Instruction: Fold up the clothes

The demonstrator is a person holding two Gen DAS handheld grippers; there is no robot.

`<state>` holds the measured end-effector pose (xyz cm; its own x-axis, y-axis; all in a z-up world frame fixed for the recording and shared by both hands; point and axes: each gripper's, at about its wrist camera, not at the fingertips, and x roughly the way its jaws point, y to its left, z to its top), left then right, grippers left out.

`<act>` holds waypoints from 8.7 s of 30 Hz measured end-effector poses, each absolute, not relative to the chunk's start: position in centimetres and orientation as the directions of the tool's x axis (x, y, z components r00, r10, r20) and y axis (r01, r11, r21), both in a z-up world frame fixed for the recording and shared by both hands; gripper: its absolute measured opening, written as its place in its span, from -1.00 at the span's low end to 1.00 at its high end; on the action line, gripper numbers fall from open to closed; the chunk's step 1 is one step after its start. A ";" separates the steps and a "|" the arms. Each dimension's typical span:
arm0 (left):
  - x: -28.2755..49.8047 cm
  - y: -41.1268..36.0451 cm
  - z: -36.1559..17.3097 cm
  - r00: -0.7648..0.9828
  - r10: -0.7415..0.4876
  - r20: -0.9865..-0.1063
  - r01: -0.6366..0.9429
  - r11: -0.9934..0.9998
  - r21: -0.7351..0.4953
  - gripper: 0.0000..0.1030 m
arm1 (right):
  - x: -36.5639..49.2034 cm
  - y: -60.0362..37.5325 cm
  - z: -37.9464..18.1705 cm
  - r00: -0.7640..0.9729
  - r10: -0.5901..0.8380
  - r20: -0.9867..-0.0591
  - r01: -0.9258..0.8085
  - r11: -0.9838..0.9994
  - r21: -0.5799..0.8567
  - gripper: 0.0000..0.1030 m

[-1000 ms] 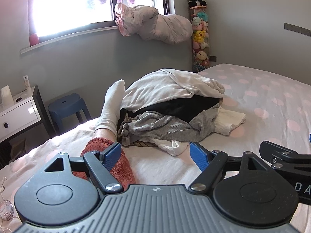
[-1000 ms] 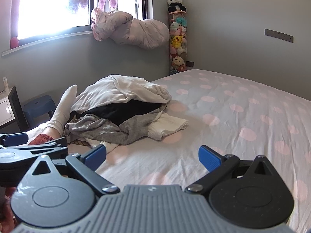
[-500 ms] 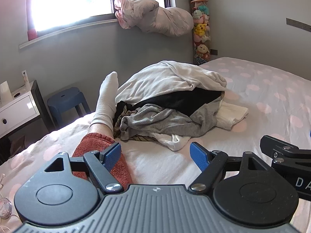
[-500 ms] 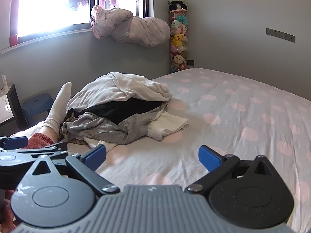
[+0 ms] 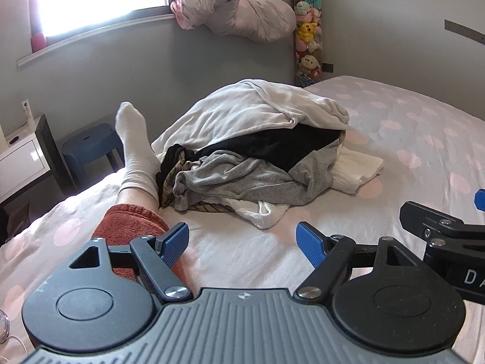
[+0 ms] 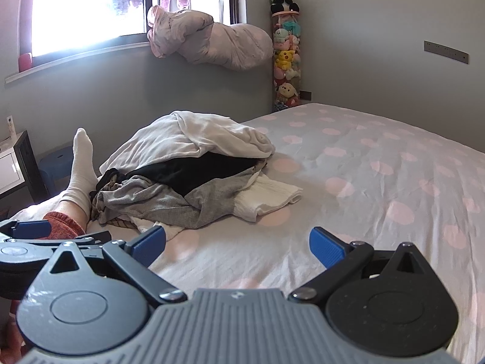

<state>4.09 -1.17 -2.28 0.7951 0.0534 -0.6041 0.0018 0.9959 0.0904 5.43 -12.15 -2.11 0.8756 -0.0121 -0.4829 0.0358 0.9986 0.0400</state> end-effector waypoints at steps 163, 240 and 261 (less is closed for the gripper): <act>1.8 -24.8 -16.3 0.672 -0.378 -0.636 0.739 0.285 0.611 0.38 | -14.4 -42.5 -8.3 0.576 -0.409 -0.708 0.678 0.723 0.134 0.16; 13.4 -31.4 -11.4 0.288 -0.419 -0.861 0.946 0.266 0.187 0.06 | -8.5 -40.4 -10.5 0.592 -0.155 -0.791 0.413 0.901 0.133 0.06; 16.6 -29.4 -5.7 0.485 -0.413 -0.770 0.826 0.505 0.249 -0.88 | -16.1 -45.5 -3.1 0.572 -0.509 -0.643 0.657 0.753 -0.011 -0.81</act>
<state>16.58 -29.39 -5.75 0.4854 -0.4133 -0.7704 0.8261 0.5054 0.2493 -16.13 -45.55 -3.13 0.5720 -0.5087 -0.6434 0.6575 0.7534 -0.0111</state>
